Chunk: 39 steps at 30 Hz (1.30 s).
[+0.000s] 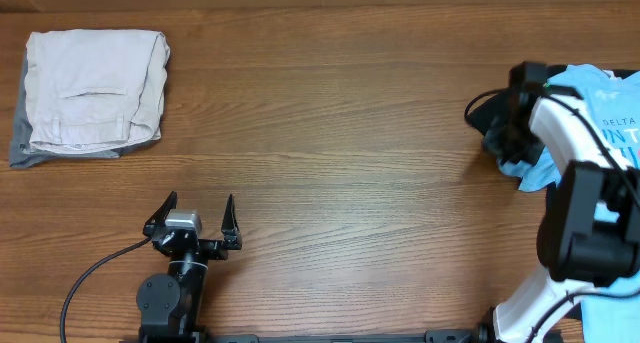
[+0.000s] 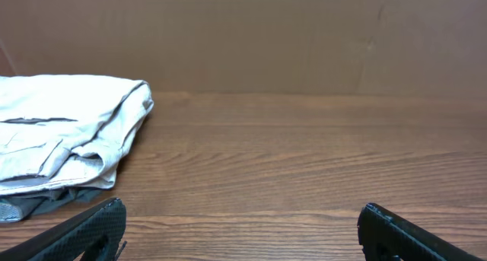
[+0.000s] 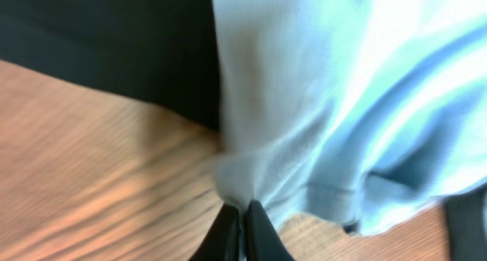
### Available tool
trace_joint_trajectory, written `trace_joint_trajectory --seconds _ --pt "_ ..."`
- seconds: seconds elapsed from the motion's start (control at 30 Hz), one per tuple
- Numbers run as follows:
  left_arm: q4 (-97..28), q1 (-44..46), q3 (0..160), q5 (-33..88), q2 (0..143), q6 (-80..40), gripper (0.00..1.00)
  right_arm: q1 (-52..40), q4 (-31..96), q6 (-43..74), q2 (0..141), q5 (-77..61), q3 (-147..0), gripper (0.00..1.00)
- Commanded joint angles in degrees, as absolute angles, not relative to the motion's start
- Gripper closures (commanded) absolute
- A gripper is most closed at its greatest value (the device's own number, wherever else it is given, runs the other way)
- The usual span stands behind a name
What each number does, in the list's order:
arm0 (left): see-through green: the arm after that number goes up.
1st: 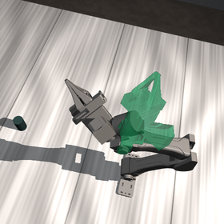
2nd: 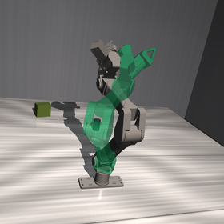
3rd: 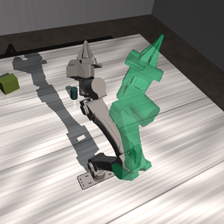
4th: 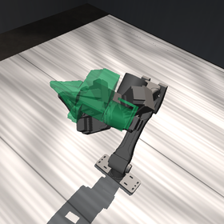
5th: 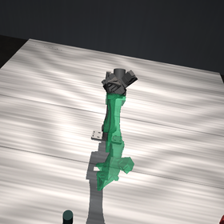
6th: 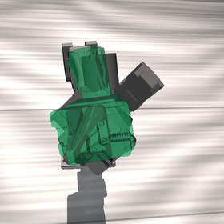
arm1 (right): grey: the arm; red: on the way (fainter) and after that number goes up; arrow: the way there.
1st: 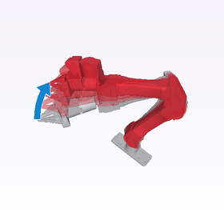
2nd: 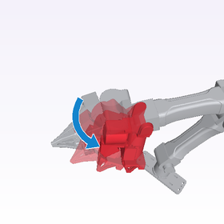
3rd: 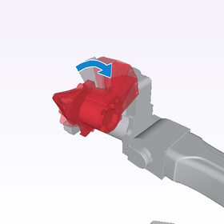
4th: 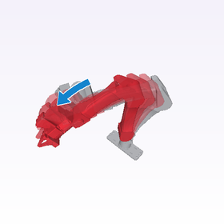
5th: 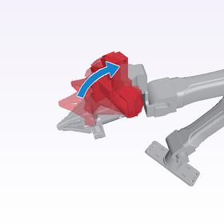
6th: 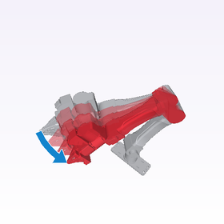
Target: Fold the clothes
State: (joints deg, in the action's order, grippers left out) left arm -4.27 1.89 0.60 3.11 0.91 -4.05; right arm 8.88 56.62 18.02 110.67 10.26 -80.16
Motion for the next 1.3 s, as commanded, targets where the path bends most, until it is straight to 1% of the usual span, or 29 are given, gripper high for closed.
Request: trace_joint_trajectory --seconds 0.0,0.27,0.47,0.57,0.67,0.77,0.93,1.27 --pt "-4.25 2.22 0.27 2.35 0.30 -2.96 0.00 9.08 58.24 18.22 103.18 8.60 -86.54 0.96" --pt "-4.25 2.22 0.27 2.35 0.30 -2.96 0.00 8.95 60.80 16.71 99.96 0.25 -88.90 0.96" --pt "-4.25 2.22 0.27 2.37 0.30 -2.98 0.00 8.95 60.88 14.79 99.96 -11.25 -90.11 0.96" --pt "-4.25 2.22 0.27 2.35 0.30 -2.96 0.00 8.71 62.54 14.81 99.96 -14.92 -93.01 0.96" --pt "-4.25 2.22 0.27 2.35 0.30 -2.96 0.00 7.31 65.78 14.81 99.90 -15.33 -97.36 0.96" --pt "-4.25 2.22 0.27 2.35 0.30 -2.98 0.00 4.32 68.60 14.81 99.90 -15.33 -101.43 0.96" --pt "-4.25 2.22 0.27 2.35 0.30 -2.96 0.00 -3.49 69.14 15.59 99.88 -15.33 -105.30 0.96" --pt "-4.25 2.22 0.27 2.35 0.30 -2.96 0.00 -21.50 56.58 23.62 101.69 -15.14 -105.62 0.96"
